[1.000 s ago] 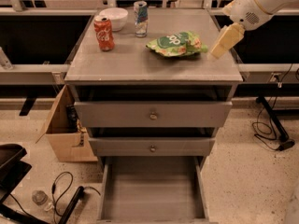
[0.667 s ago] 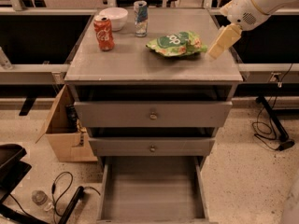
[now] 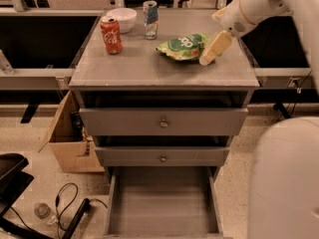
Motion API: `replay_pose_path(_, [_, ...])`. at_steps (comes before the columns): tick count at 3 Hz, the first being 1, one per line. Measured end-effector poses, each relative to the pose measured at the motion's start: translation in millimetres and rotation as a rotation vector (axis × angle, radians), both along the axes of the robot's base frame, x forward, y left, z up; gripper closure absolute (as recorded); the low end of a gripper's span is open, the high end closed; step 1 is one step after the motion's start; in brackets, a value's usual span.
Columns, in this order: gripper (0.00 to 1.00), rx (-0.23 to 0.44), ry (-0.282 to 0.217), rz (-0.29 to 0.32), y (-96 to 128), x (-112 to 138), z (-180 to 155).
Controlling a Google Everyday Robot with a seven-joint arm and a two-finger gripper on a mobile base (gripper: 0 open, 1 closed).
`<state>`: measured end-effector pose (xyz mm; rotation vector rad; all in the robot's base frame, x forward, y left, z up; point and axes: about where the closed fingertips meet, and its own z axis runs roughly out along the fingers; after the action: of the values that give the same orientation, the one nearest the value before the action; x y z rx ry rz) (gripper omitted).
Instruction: Place green rice chip bag into bottom drawer
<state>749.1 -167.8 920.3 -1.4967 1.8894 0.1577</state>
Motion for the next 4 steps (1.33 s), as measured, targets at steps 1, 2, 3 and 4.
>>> replay_pose_path(1, [0.00, 0.013, -0.033, 0.049, 19, 33, -16])
replay_pose_path(2, [0.15, 0.043, -0.027, 0.085, 40, 50, -35])
replay_pose_path(3, [0.38, 0.045, 0.013, 0.096, 55, 60, -61])
replay_pose_path(4, [0.69, 0.045, 0.017, 0.096, 56, 61, -64])
